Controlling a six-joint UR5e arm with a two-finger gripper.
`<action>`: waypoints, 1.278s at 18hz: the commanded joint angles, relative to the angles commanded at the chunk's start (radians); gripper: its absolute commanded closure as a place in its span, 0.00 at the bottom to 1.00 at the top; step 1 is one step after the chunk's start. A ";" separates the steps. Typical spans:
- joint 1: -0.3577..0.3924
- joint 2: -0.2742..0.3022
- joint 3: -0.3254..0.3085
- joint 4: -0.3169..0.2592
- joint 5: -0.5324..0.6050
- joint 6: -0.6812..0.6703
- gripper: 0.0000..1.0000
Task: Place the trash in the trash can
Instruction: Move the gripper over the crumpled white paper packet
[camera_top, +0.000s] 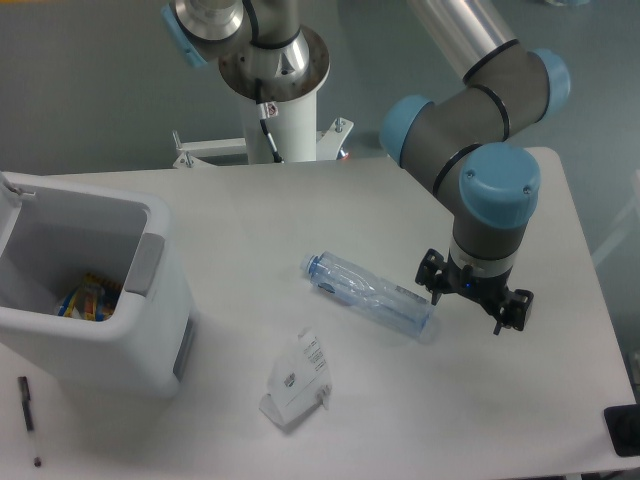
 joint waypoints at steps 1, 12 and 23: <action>0.002 0.000 0.000 0.000 0.000 -0.002 0.00; -0.046 0.031 -0.098 0.115 -0.015 -0.114 0.00; -0.135 0.052 -0.227 0.276 -0.098 -0.326 0.00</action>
